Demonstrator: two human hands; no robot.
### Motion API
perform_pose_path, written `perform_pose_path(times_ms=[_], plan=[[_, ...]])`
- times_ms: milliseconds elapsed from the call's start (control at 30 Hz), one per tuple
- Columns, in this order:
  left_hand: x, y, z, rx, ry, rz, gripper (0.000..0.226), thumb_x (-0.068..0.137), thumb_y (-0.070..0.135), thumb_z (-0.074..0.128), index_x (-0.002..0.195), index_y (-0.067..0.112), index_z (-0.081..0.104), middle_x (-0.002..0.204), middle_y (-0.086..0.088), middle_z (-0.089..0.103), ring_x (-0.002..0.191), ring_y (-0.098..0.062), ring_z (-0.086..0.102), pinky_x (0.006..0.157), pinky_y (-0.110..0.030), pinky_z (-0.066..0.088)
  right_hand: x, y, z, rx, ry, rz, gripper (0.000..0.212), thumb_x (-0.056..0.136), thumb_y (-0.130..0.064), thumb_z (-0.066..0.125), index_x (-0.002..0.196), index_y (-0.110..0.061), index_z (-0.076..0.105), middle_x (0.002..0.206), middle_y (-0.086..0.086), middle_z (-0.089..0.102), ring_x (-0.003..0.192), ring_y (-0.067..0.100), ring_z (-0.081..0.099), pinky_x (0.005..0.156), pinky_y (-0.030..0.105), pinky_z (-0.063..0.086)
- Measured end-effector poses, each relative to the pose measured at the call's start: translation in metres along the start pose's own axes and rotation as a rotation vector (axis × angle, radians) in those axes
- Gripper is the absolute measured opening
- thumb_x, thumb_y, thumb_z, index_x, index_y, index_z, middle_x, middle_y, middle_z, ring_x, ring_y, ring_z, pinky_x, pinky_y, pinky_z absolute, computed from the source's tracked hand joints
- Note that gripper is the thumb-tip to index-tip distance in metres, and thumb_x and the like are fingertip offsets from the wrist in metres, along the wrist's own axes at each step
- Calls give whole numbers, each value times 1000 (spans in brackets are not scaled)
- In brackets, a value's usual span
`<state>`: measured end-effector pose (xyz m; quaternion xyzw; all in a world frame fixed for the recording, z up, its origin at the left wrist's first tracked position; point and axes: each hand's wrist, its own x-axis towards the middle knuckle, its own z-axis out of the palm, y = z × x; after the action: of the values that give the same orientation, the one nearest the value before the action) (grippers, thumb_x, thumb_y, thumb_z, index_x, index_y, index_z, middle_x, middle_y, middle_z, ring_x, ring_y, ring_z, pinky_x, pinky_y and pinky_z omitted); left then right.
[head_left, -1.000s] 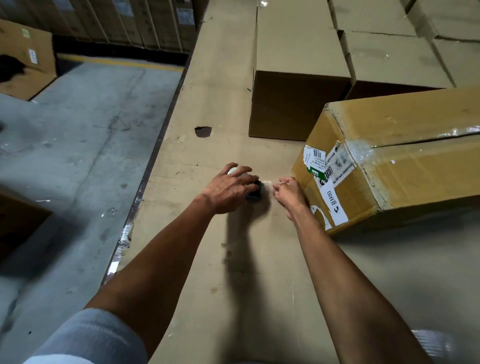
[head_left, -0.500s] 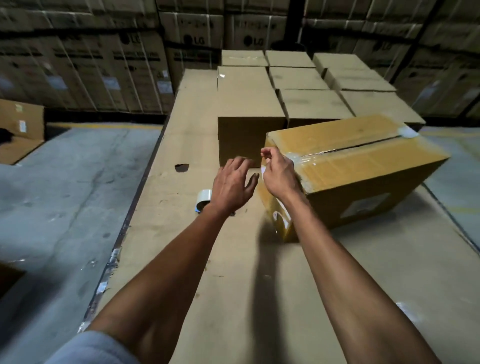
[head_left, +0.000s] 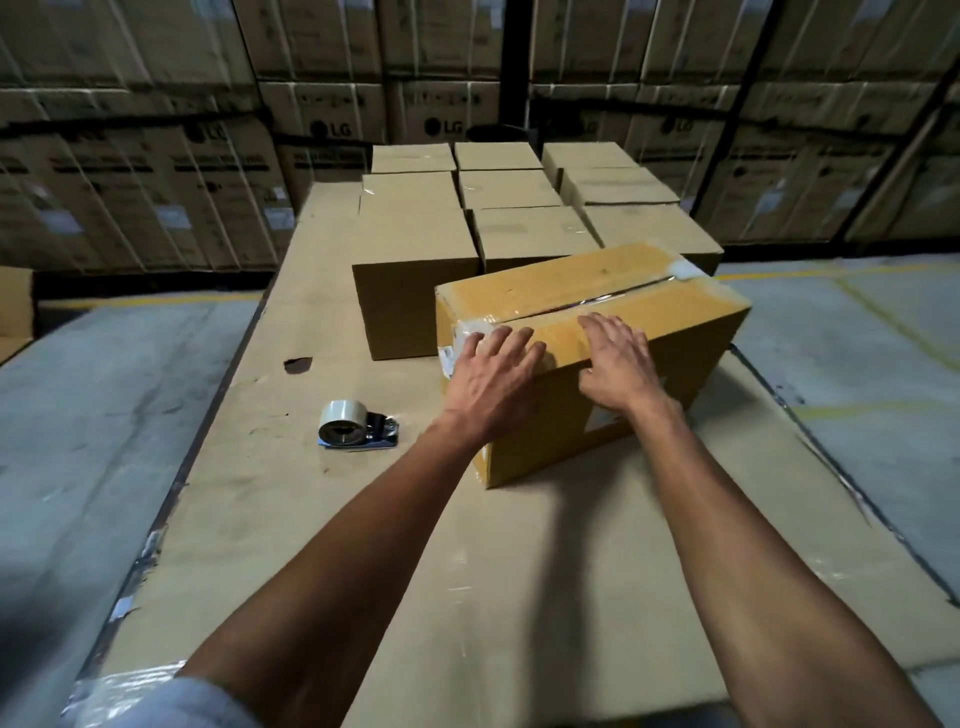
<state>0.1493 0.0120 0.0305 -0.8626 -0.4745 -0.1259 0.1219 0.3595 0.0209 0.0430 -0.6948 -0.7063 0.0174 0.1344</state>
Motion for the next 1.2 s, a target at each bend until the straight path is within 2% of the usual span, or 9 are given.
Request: perform_pose_path(times_ms=[100, 233, 300, 400, 533, 700, 867, 1100, 1200], plan=[[12, 32, 9, 69, -61, -54, 83, 100, 51, 71, 165, 20, 31, 175, -12, 32, 157, -38, 37, 122, -58, 37, 1, 46, -5, -96, -79, 60, 95, 96, -23, 67, 169, -21, 7, 178, 8, 3, 164, 30, -3, 129, 55, -4], [19, 42, 22, 84, -144, -170, 101, 83, 38, 93, 159, 19, 28, 162, -12, 43, 144, -38, 50, 106, -55, 53, 8, 85, -1, -175, -70, 63, 83, 106, -33, 57, 169, -21, 5, 178, 11, 2, 164, 32, -3, 131, 56, -3], [23, 39, 26, 97, -191, -192, 109, 80, 36, 96, 159, 20, 24, 162, -12, 43, 146, -38, 49, 106, -55, 54, 12, 92, 5, -187, -56, 41, 76, 109, -32, 51, 169, -23, 5, 178, 11, 2, 164, 31, -2, 130, 55, -4], [27, 30, 28, 114, -204, -235, 112, 85, 31, 93, 165, 20, 15, 172, -13, 33, 156, -40, 38, 117, -60, 47, 20, 93, 16, -184, -21, -20, 71, 110, -29, 47, 168, -27, 5, 177, 12, 2, 164, 32, -1, 130, 52, -4], [33, 17, 34, 132, -218, -301, 111, 96, 25, 84, 174, 20, 5, 183, -13, 13, 167, -42, 17, 131, -65, 27, 37, 87, 28, -177, 11, -83, 69, 111, -27, 44, 167, -30, 5, 177, 13, 4, 164, 33, 3, 132, 50, -1], [43, 3, 41, 105, -207, -386, 105, 104, 21, 75, 175, 23, -2, 185, -10, 1, 170, -41, 3, 133, -65, 8, 57, 77, 36, -190, 31, -135, 69, 110, -34, 48, 167, -32, 10, 176, 13, 12, 163, 33, 12, 133, 49, 7], [55, -4, 44, 59, -180, -446, 98, 105, 14, 71, 176, 25, 4, 185, -9, 3, 170, -42, 0, 134, -66, 5, 68, 67, 42, -205, 49, -126, 68, 110, -34, 48, 167, -32, 12, 175, 15, 16, 162, 36, 16, 133, 51, 13], [62, 6, 42, 72, -218, -505, 97, 104, 6, 67, 175, 20, 2, 185, -14, -1, 169, -44, -4, 134, -68, 5, 69, 67, 45, -191, 30, -129, 69, 110, -33, 47, 168, -31, 9, 176, 17, 12, 163, 36, 11, 133, 52, 11], [62, 15, 37, 68, -213, -470, 97, 102, 6, 68, 175, 18, 3, 184, -15, 4, 170, -42, 2, 133, -67, 9, 67, 67, 36, -148, -13, -148, 69, 111, -37, 45, 168, -27, 8, 176, 17, 12, 163, 36, 10, 133, 52, 9]])
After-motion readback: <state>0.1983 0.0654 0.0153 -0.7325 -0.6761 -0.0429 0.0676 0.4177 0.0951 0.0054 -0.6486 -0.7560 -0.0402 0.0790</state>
